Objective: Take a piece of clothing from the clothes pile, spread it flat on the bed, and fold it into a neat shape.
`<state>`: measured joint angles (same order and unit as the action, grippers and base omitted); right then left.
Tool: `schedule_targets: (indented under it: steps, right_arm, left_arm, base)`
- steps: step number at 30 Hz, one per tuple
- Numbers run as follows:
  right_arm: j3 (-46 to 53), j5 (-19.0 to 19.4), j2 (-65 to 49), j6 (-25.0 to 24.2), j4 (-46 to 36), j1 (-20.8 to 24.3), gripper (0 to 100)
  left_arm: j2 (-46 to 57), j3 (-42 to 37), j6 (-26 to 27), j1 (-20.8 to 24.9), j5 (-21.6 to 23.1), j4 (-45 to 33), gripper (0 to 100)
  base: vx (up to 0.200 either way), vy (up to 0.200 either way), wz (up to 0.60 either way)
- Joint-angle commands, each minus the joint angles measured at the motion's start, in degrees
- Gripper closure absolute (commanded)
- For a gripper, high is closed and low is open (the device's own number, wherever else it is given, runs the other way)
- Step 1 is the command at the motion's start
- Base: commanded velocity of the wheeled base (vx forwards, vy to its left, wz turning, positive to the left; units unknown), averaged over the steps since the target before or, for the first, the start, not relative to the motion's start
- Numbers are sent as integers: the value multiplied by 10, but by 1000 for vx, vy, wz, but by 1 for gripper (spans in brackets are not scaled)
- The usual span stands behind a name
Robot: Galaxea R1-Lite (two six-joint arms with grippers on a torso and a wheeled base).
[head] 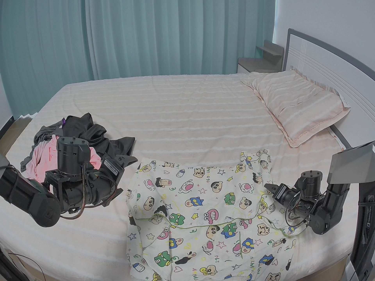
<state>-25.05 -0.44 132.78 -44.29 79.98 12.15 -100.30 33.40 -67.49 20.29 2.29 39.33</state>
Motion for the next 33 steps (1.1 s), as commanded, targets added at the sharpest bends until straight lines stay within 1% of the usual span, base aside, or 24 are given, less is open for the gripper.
schedule_targets:
  steps: [1, 3, 15, 24, 25, 30, 33]
  right_arm:
    - [-13, -11, 21, 0, 3, -12, 100]
    - [-14, -17, 20, 0, 4, -20, 100]
    - [-46, -18, 7, 1, -3, -62, 100]
    - [-53, -18, 16, 1, -4, -74, 100]
    - [-51, -18, 15, 2, -4, -74, 0]
    - [-34, -17, -2, 1, 0, -74, 0]
    - [-3, -18, -29, 0, 4, -77, 0]
  left_arm:
    - [0, 1, 0, 0, 0, 0, 0]
    - [-1, 1, 0, 0, 0, 0, 0]
    - [-2, 0, -1, 0, 0, 0, 0]
    - [-4, 0, -1, 0, 0, 0, 0]
    - [-4, 1, -1, 0, 0, 0, 0]
    - [-14, 0, -1, 0, 0, 0, 0]
    - [-21, 0, -1, 1, 3, 0, 0]
  base:
    - [0, 0, 0]
    - [0, 0, 0]
    - [0, 0, 0]
    - [0, 0, 0]
    - [0, 0, 0]
    - [0, 0, 0]
    - [0, 0, 0]
